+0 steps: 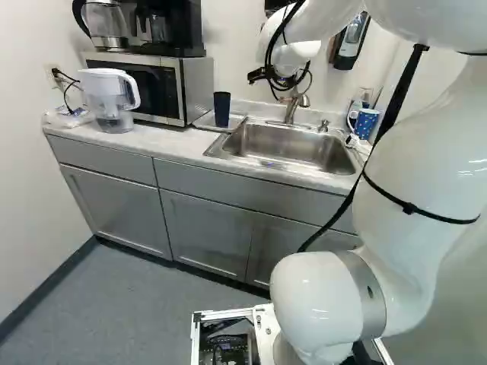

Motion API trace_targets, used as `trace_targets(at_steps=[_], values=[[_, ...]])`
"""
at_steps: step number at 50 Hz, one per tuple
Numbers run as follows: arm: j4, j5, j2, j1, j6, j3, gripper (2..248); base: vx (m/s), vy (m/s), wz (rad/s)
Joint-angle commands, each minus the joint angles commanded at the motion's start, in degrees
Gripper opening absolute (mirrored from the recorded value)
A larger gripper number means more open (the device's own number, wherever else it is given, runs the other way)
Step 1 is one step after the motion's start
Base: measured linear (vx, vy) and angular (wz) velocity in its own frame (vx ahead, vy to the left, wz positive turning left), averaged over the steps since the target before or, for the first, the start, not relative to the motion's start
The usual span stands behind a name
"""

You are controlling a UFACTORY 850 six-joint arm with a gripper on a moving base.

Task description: Rinse the cup and place it in the tray

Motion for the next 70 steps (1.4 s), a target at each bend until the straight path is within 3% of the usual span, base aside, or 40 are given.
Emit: trace_targets(at_steps=[41, 70], values=[[0.0, -13.29, 7.98, -2.42, 0.0, 7.75, 247, 0.0, 0.0, 0.0], [0.0, -13.29, 13.71, -5.72, 0.0, 12.94, 247, 0.0, 0.0, 0.0]])
